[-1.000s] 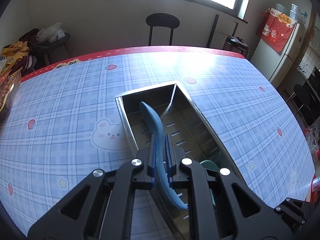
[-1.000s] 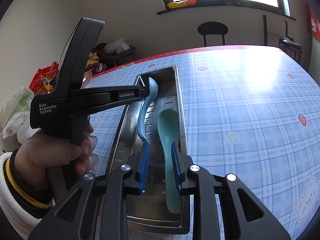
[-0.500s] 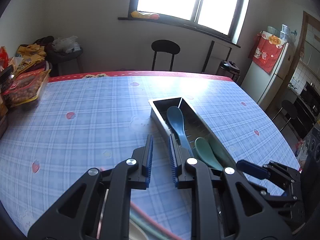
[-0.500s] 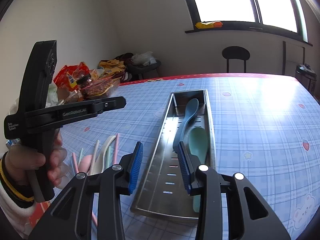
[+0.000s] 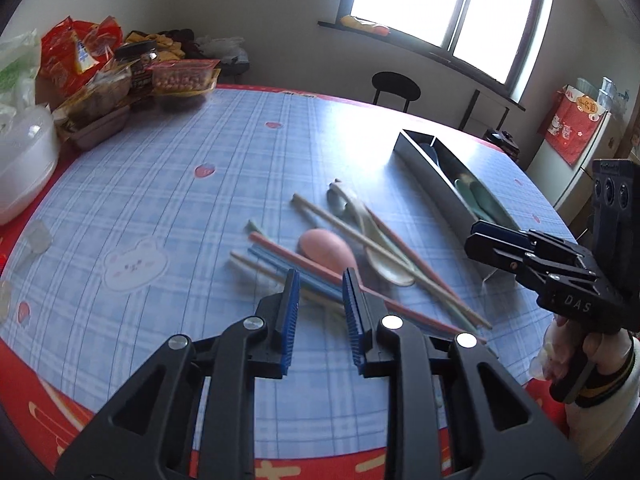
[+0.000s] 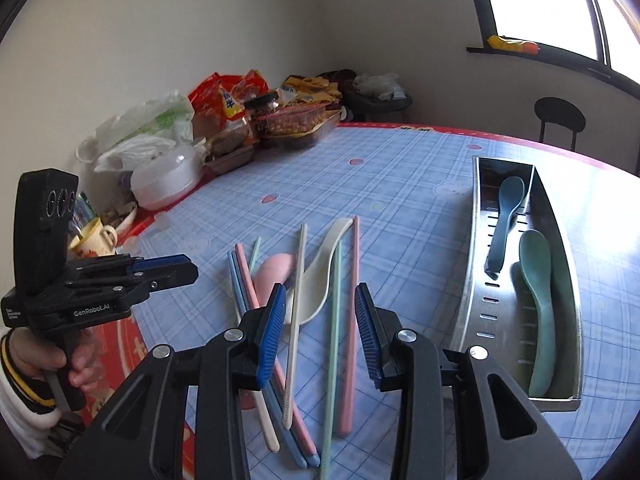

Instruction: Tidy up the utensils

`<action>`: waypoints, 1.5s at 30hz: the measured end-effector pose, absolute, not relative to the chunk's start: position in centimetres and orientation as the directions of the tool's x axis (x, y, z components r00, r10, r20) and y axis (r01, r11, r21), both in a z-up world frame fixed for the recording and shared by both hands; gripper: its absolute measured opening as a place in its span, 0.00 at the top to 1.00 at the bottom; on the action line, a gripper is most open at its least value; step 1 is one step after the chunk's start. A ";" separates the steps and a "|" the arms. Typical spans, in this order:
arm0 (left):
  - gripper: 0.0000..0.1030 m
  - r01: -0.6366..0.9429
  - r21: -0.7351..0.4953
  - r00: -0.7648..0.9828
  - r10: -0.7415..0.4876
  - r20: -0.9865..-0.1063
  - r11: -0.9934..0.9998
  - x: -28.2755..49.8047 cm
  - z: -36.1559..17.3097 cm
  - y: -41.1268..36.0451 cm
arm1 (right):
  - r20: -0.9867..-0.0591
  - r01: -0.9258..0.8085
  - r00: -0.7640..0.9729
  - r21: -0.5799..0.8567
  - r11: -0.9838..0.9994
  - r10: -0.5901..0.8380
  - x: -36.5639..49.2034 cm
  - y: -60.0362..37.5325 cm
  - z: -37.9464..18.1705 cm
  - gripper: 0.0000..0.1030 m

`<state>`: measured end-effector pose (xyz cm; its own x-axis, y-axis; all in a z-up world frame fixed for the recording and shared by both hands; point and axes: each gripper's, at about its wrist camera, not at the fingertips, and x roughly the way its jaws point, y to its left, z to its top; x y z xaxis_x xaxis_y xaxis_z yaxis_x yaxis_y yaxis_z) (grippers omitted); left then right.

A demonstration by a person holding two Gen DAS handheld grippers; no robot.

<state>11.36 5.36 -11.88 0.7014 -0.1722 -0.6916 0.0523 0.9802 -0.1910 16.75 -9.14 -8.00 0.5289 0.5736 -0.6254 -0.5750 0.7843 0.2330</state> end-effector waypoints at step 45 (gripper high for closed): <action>0.75 0.004 -0.312 0.587 -0.255 -0.768 0.950 17.9 -15.8 5.0 | -0.726 -0.597 0.348 0.315 0.738 0.592 18.8 -4.1 -11.1 0.94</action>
<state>17.91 5.03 -15.82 0.5871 -0.2548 -0.7683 0.0044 0.9502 -0.3117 18.76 -4.12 -11.12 0.3483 0.5925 -0.7264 -0.5970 0.7376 0.3154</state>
